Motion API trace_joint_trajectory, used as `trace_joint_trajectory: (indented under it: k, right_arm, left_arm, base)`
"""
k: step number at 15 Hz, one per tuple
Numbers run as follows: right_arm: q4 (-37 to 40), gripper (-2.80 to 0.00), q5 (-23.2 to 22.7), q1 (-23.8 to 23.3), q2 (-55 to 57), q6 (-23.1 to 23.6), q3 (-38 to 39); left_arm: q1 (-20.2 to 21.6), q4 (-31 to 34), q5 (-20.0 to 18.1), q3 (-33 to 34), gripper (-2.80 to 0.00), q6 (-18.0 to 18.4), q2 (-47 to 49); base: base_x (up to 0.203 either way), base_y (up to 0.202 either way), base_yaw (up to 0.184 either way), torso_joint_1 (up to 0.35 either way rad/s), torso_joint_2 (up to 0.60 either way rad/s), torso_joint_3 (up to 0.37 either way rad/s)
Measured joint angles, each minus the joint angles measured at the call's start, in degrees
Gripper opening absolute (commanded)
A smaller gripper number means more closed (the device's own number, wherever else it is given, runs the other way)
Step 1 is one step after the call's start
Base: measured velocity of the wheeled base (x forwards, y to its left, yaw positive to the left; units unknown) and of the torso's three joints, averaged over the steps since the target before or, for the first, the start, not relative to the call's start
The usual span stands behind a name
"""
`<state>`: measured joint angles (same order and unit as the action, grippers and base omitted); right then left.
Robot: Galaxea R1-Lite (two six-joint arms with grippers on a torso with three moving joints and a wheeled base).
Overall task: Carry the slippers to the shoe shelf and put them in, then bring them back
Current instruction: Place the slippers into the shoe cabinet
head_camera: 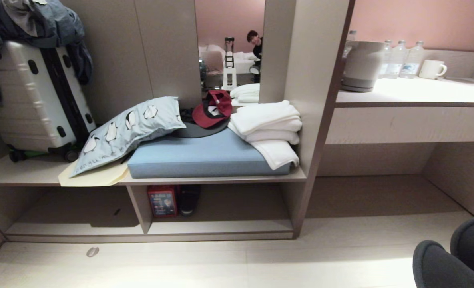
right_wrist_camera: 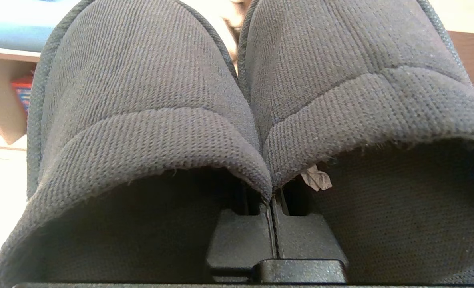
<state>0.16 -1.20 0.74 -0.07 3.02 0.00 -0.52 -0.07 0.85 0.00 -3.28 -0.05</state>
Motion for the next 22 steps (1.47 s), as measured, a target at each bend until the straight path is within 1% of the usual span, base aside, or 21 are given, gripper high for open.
trace_joint_trajectory:
  k: [15,17,22]
  right_arm:
    - [0.02,-2.8,0.02,-0.04,0.0,0.02,0.0]
    - [0.02,-2.8,0.0,-0.01,0.0,0.02,0.0]
    - [0.0,-2.8,0.02,0.02,0.0,0.0,0.0]
  left_arm:
    - [0.0,0.0,-0.04,0.0,-2.8,0.0,0.0]
    - [-0.07,0.01,-0.04,0.0,-2.8,0.11,0.0]
    - [0.0,0.0,-0.02,0.0,-2.8,0.01,0.0]
  base:
    - [0.0,0.194,-0.002,0.002,0.0,0.003]
    - [0.0,0.083,-0.002,0.002,0.0,0.002]
    - [0.0,0.0,0.0,0.0,0.0,0.0]
